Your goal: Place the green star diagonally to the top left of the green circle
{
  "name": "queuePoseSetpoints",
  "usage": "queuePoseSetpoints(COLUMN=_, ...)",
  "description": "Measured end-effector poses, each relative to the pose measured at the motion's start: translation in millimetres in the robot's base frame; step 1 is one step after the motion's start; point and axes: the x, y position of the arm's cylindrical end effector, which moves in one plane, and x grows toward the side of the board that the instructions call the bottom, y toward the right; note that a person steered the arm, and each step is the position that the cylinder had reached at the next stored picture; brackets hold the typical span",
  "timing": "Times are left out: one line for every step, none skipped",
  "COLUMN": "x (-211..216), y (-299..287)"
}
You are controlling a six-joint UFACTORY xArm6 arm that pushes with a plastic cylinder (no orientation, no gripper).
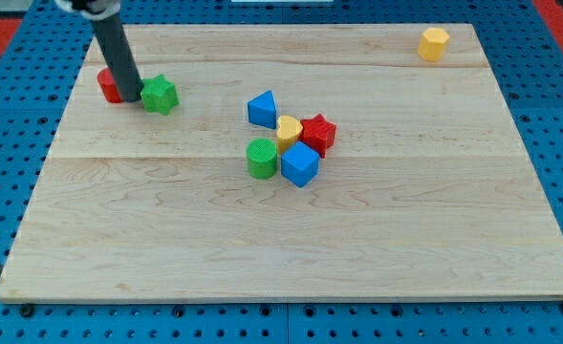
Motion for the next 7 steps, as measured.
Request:
queuePoseSetpoints(x=-12.1, y=11.8)
queuePoseSetpoints(x=20.4, y=29.5)
queuePoseSetpoints(x=42.6, y=37.4)
queuePoseSetpoints(x=37.2, y=30.8)
queuePoseSetpoints(x=50.0, y=42.3)
queuePoseSetpoints(x=57.5, y=40.7)
queuePoseSetpoints(x=57.5, y=31.7)
